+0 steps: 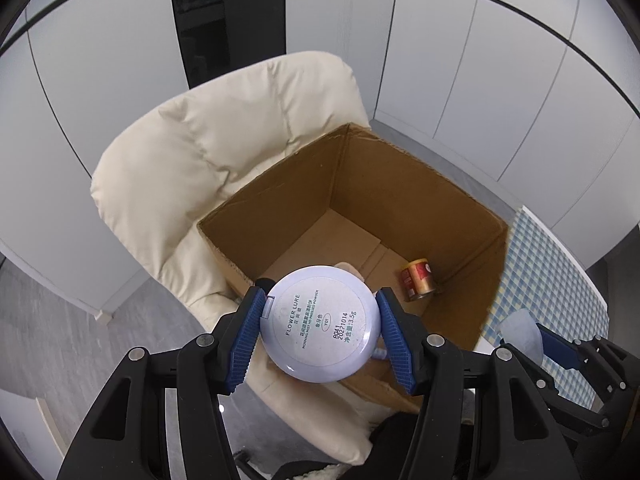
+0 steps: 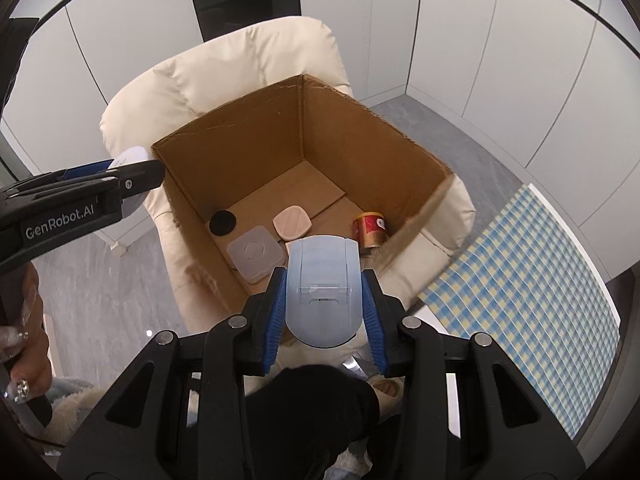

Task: Organize objects
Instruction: 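Lower the jar and container into the box and open both tools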

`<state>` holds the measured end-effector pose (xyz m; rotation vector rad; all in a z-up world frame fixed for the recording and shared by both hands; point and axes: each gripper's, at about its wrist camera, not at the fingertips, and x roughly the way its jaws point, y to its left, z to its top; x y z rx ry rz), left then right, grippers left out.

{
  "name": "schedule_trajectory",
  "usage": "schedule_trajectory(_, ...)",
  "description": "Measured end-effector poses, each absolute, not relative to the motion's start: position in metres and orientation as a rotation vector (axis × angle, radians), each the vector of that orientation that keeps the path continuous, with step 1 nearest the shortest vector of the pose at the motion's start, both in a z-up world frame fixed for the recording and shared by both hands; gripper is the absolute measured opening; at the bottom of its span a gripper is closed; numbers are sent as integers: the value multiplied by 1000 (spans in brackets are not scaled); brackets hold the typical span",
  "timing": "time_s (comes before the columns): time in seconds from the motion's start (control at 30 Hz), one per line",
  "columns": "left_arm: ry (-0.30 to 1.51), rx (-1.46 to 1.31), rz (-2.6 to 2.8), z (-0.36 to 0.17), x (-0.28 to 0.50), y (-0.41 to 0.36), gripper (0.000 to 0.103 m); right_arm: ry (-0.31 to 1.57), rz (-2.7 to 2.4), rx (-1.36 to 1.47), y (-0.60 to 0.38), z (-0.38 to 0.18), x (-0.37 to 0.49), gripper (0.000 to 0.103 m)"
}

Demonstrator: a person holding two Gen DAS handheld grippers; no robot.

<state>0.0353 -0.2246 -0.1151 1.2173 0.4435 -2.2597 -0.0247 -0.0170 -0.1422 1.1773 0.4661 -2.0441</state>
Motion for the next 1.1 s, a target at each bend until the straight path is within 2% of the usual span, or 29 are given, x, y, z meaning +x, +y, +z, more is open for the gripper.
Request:
schedule_trajectory(0.67, 480, 1301, -2188, -159, -30, -267, 58, 484, -1988, 1253, -65, -193, -94, 38)
schedule_trajectory(0.83, 601, 1309, -2196, -164, -29, -272, 60, 493, -1979, 1270, -69, -199, -98, 38)
schedule_trajectory(0.87, 608, 1312, -2195, -164, -29, -272, 62, 495, -1980, 1270, -69, -198, -98, 43)
schedule_trajectory(0.9, 595, 1319, -2189, -163, -30, -271, 70, 498, -1981, 1274, -69, -198, -98, 53)
schedule_trajectory(0.93, 563, 1322, -2181, -161, -30, -270, 81, 500, -1992, 1280, -69, -197, -98, 79)
schedule_trajectory(0.97, 524, 1317, -2175, -158, -30, -267, 86, 499, -2006, 1279, -68, -196, -98, 96)
schedule_trajectory(1.0, 489, 1305, -2177, -154, -29, -265, 91, 496, -2029, 1265, -67, -192, -97, 99)
schedule_trajectory(1.1, 449, 1275, -2205, -142, -26, -260, 91, 487, -2056, 1246, -62, -182, -95, 99)
